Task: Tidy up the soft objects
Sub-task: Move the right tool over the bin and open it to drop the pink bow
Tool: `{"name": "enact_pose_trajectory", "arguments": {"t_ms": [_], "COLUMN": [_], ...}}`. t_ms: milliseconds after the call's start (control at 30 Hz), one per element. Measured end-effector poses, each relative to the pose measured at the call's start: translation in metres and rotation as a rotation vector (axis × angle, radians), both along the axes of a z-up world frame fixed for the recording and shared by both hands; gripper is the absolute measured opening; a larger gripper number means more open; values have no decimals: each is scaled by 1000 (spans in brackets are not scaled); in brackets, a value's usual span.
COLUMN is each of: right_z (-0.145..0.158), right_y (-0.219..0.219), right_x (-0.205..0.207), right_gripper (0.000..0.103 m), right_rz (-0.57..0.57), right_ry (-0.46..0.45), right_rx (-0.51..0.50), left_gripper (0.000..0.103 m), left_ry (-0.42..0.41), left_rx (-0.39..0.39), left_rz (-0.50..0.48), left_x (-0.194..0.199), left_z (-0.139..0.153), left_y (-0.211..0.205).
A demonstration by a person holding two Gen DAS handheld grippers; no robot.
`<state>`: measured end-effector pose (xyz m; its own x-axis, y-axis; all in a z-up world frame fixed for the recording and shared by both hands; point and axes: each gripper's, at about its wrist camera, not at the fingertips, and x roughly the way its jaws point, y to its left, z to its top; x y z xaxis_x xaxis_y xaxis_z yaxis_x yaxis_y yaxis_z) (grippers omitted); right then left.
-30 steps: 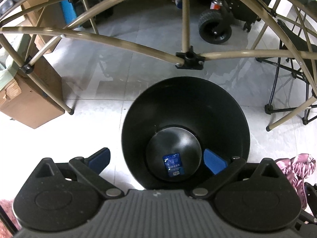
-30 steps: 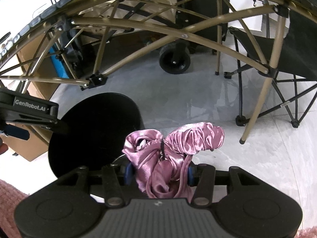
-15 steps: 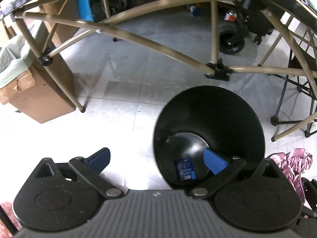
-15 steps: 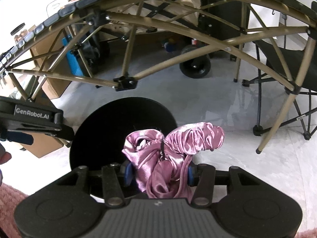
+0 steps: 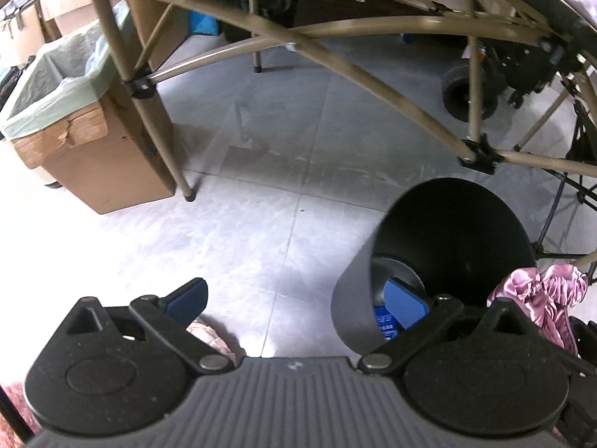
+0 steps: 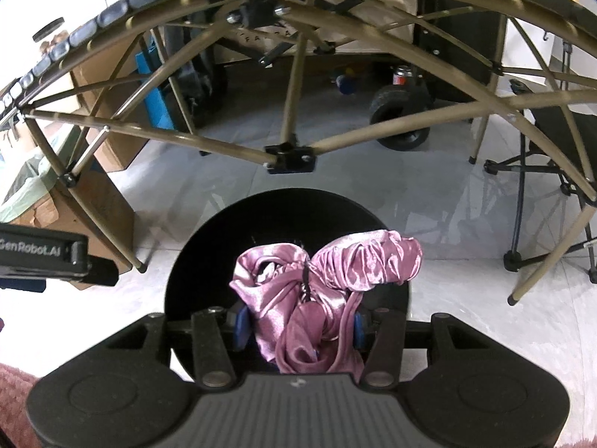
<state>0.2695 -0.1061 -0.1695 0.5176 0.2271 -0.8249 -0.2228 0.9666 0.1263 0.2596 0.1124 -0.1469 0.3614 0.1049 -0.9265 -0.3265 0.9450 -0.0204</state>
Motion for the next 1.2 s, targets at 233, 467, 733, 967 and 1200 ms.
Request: {"name": "enact_pose_trajectory", "arguments": {"t_ms": [233,467,733,967,1200], "right_z": [-10,-16,-18,-21,-20], "right_y": [17,32,37,35,34], "right_x": [12,14,16,19,17], "right_gripper": [48,48,48,66,103], "right_rz": [-4,9,22,0,-7], "right_ry": [30,46,54,57,32], "right_rx": [-29,-44,-68,-103,-125], "left_gripper": [102,102,103,102,102], "left_ry": [6,13,12,11,13], "left_rx": [1,-7,-17,-19,-17], "left_rz": [35,58,67,70,68], "left_x": [-6,-12,-14,-15,-14], "left_z": [-6,-10,-10,-10,-10], "left_y": [22,38,43,44,43]}}
